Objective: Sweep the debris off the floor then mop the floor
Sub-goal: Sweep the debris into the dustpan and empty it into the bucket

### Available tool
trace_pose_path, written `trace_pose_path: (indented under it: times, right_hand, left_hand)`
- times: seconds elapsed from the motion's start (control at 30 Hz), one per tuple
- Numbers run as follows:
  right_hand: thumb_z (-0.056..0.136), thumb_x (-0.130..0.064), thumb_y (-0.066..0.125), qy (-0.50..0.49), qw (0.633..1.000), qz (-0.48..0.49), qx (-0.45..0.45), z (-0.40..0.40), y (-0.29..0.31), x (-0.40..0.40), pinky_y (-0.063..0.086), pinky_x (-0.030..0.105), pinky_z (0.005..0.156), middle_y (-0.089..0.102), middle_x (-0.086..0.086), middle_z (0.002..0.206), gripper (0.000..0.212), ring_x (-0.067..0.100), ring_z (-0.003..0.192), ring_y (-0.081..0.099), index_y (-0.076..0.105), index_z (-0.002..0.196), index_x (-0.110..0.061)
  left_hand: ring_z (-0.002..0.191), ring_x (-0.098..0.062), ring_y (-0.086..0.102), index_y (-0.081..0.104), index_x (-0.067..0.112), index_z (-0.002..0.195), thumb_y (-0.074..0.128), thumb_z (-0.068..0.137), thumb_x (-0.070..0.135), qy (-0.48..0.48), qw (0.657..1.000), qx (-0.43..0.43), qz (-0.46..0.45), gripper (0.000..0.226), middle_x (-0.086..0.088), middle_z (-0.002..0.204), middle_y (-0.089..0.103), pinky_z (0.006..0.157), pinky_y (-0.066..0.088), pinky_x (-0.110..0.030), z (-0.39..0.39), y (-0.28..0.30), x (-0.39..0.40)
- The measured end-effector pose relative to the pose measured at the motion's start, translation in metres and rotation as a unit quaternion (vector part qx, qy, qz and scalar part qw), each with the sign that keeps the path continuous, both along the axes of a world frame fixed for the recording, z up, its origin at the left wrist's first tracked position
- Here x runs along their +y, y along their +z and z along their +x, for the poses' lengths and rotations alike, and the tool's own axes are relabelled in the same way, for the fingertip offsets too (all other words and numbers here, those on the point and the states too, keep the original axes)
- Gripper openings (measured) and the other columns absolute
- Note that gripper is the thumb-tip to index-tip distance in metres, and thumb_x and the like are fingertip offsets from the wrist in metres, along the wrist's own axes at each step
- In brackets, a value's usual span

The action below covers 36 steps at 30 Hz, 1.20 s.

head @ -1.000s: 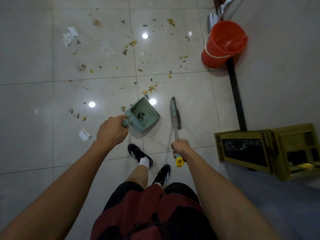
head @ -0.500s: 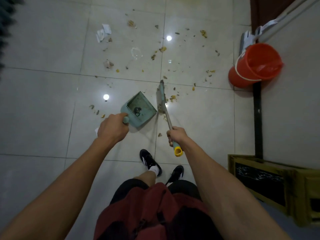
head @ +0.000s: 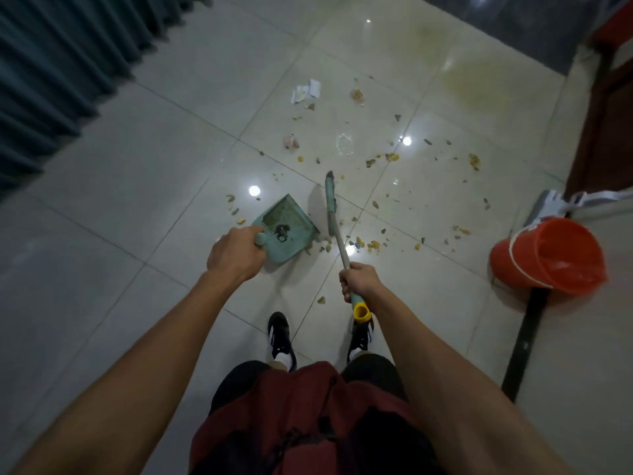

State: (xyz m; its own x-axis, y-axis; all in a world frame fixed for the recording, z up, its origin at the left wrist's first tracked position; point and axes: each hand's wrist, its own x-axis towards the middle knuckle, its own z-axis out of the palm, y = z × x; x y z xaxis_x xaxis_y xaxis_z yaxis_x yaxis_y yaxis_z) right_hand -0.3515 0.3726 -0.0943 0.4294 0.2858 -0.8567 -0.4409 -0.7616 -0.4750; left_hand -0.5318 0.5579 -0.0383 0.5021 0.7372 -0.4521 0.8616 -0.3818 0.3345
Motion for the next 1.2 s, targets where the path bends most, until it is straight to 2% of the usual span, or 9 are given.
trace_pose_path:
  times: [0.07, 0.2, 0.4, 0.5, 0.6, 0.7, 0.83, 1.1, 1.2]
  right_hand:
    - [0.085, 0.006, 0.05, 0.031, 1.0, -0.002, 0.002, 0.009, 0.001, 0.004, 0.041, 0.025, 0.042, 0.049, 0.013, 0.06, 0.01, 0.02, 0.041, 0.043, 0.056, 0.091, 0.001]
    - [0.087, 0.005, 0.052, 0.087, 0.996, 0.001, 0.026, 0.031, -0.002, 0.006, 0.039, 0.026, 0.043, 0.046, 0.012, 0.06, 0.007, 0.02, 0.042, 0.041, 0.054, 0.083, -0.001]
    - [0.087, 0.004, 0.052, 0.215, 0.975, -0.001, 0.052, 0.063, 0.002, -0.009, 0.041, 0.026, 0.044, 0.051, 0.016, 0.067, 0.006, 0.021, 0.045, 0.045, 0.057, 0.085, 0.001]
    - [0.086, 0.006, 0.053, 0.273, 0.961, 0.005, 0.051, 0.072, 0.003, -0.019, 0.041, 0.026, 0.045, 0.052, 0.018, 0.069, 0.007, 0.021, 0.045, 0.046, 0.058, 0.085, 0.002]
    - [0.084, 0.007, 0.053, 0.326, 0.944, 0.003, 0.043, 0.068, 0.003, -0.027, 0.041, 0.025, 0.043, 0.052, 0.017, 0.066, 0.01, 0.022, 0.043, 0.046, 0.061, 0.087, 0.002]
    - [0.084, 0.007, 0.054, 0.38, 0.924, -0.002, 0.041, 0.057, 0.001, -0.033, 0.041, 0.025, 0.043, 0.053, 0.016, 0.064, 0.009, 0.022, 0.044, 0.047, 0.061, 0.086, 0.003]
    - [0.085, 0.006, 0.054, 0.428, 0.903, 0.0, 0.043, 0.043, 0.001, -0.05, 0.042, 0.025, 0.044, 0.053, 0.016, 0.066, 0.008, 0.022, 0.046, 0.048, 0.061, 0.086, 0.003]
    - [0.087, 0.003, 0.056, 0.486, 0.873, 0.004, 0.046, 0.032, 0.011, -0.118, 0.044, 0.024, 0.041, 0.055, 0.016, 0.069, 0.019, 0.021, 0.046, 0.05, 0.064, 0.102, 0.011]
    - [0.088, 0.002, 0.057, 0.493, 0.868, -0.005, 0.053, 0.034, 0.014, -0.142, 0.045, 0.022, 0.04, 0.056, 0.016, 0.068, 0.015, 0.021, 0.044, 0.05, 0.064, 0.098, 0.009]
  left_hand:
    - [0.079, -0.031, 0.064, 0.067, 0.031, 0.103, 0.056, 0.091, 0.023, 0.043, 0.999, -0.005, 0.001, 0.019, -0.006, 0.093, 0.069, 0.07, 0.056, -0.036, -0.007, 0.001, -0.01]
    - [0.081, -0.032, 0.062, 0.067, 0.03, 0.105, 0.055, 0.092, 0.026, 0.131, 0.991, 0.006, 0.004, 0.019, -0.008, 0.097, 0.067, 0.067, 0.047, -0.033, -0.015, 0.003, -0.046]
    - [0.08, -0.033, 0.062, 0.066, 0.025, 0.102, 0.054, 0.087, 0.018, 0.243, 0.97, 0.023, -0.006, 0.02, -0.011, 0.097, 0.068, 0.067, 0.051, -0.034, -0.019, 0.008, -0.12]
    - [0.087, -0.034, 0.065, 0.069, 0.026, 0.109, 0.057, 0.088, 0.02, 0.295, 0.955, 0.025, -0.01, 0.025, -0.01, 0.104, 0.069, 0.073, 0.054, -0.035, -0.022, 0.011, -0.156]
    - [0.08, -0.031, 0.062, 0.067, 0.024, 0.097, 0.056, 0.088, 0.02, 0.359, 0.933, 0.033, -0.015, 0.015, -0.009, 0.098, 0.069, 0.067, 0.05, -0.031, -0.03, 0.014, -0.193]
    - [0.081, -0.032, 0.063, 0.068, 0.026, 0.101, 0.056, 0.088, 0.018, 0.412, 0.91, 0.038, -0.013, 0.02, -0.01, 0.099, 0.069, 0.067, 0.049, -0.031, -0.042, 0.015, -0.229]
    - [0.083, -0.031, 0.062, 0.069, 0.032, 0.114, 0.057, 0.09, 0.021, 0.46, 0.887, 0.048, -0.014, 0.029, -0.01, 0.106, 0.07, 0.069, 0.048, -0.03, -0.054, 0.012, -0.276]
    - [0.094, -0.034, 0.066, 0.068, 0.029, 0.124, 0.056, 0.089, 0.02, 0.509, 0.859, 0.042, -0.017, 0.037, -0.012, 0.114, 0.07, 0.074, 0.051, -0.032, -0.055, 0.008, -0.38]
    - [0.094, -0.035, 0.067, 0.067, 0.029, 0.123, 0.057, 0.09, 0.021, 0.523, 0.851, 0.041, -0.022, 0.036, -0.012, 0.114, 0.07, 0.074, 0.052, -0.032, -0.048, 0.006, -0.418]
